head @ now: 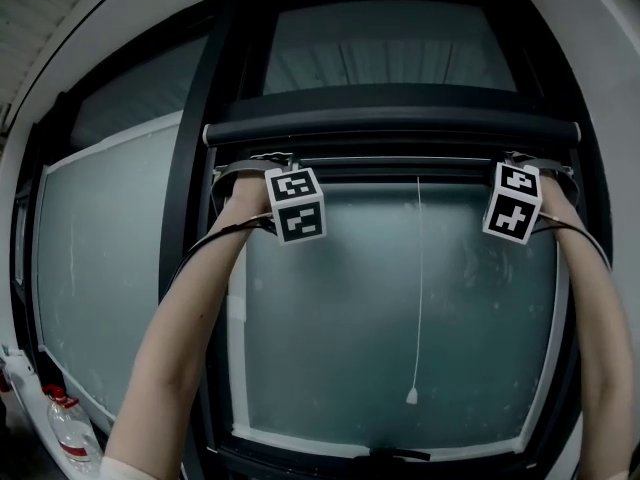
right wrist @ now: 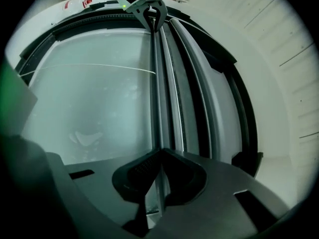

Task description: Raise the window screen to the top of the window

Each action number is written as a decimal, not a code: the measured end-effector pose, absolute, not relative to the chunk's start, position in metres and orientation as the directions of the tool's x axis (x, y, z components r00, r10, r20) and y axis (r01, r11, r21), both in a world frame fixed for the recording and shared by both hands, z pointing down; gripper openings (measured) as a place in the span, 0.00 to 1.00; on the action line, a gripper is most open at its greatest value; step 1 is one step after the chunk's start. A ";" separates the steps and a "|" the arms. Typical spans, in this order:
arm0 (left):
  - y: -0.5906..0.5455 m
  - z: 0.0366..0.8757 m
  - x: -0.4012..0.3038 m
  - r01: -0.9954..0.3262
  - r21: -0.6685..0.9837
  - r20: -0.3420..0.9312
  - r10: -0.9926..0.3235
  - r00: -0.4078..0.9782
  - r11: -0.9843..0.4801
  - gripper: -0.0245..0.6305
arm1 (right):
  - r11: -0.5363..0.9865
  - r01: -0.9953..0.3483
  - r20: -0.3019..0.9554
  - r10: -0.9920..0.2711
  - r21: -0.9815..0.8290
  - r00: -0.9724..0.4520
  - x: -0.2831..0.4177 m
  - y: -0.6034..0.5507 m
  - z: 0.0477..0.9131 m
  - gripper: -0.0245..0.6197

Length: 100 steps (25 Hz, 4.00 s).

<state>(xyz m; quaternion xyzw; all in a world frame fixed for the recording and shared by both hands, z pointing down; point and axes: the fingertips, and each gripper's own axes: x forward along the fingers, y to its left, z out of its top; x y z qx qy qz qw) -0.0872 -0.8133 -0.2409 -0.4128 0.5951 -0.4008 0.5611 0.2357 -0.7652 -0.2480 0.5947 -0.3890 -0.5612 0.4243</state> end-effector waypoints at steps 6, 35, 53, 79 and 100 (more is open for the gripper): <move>-0.813 -0.272 -0.087 -0.046 -0.920 -0.388 -0.921 -0.043 0.390 0.07 | -0.436 -0.007 -0.434 -0.898 0.900 0.068 0.236 -0.764 -0.279 0.07; -0.730 -0.067 -0.047 -0.931 -0.225 -0.622 -0.693 0.365 -0.289 0.11 | 0.001 -0.967 -0.680 -0.710 0.256 -0.181 0.219 -0.698 -0.087 0.08; -0.628 0.362 -0.009 -0.953 -0.140 -0.257 -0.919 0.298 -0.269 0.08 | 0.215 -0.956 -0.260 -0.929 0.199 -0.263 0.183 -0.594 0.340 0.08; -0.553 0.425 -0.018 -0.925 -0.156 -0.113 -0.924 0.366 -0.347 0.08 | 0.324 -0.929 0.053 -0.946 0.179 -0.320 0.134 -0.512 0.401 0.06; -0.265 0.379 -0.075 -0.917 -0.271 -0.209 -0.912 0.352 -0.292 0.08 | 0.408 -0.899 -0.024 -0.909 0.161 -0.417 0.080 -0.238 0.393 0.06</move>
